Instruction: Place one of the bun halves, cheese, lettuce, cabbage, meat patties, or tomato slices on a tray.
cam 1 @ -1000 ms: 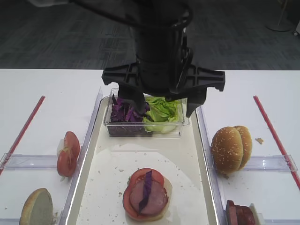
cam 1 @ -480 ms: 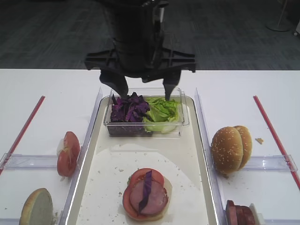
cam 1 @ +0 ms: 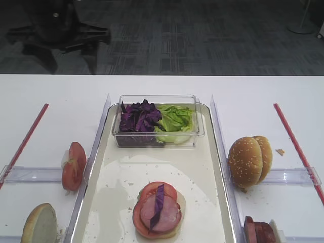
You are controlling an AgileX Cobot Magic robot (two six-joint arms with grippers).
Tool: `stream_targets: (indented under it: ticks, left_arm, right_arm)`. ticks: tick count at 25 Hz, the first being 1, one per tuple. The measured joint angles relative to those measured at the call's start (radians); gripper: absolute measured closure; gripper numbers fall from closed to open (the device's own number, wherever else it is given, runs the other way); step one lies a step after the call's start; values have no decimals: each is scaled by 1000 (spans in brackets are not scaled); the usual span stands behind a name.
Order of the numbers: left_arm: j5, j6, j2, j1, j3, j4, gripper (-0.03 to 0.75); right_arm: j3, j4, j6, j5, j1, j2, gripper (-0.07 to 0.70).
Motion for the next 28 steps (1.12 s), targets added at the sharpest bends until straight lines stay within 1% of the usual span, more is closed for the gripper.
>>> stream_targets:
  ticks: [3,5,7,9,12,18,19,22,28]
  left_arm:
    - [0,81,0,134,0,-14,188]
    - [0,126,0,203,0,-14,188]
    - [0,159,0,263,0,-14,188]
    - [1,202,0,297,0,-14,188]
    - [4,229,0,313,0,-21,188]
    - [4,253,-4,315,2,-62,187]
    - [4,256,-12,315,16,-60,187]
    - [2,258,-56,315,107,-29,187]
    - [-2,260,-213,315,386,-20,187]
  right_arm:
    - [0,0,0,0,0,0,267]
    - [0,0,-2,0,0,0,267]
    - [0,0,-2,0,0,0,267]
    - [0,0,-2,0,0,0,267]
    - [0,0,-3,0,0,0,267]
    - [0,0,-3,0,0,0,267]
    - [0,0,-3,0,0,0,267]
    - [0,0,-3,0,0,0,267]
    - [0,0,-3,0,0,0,267]
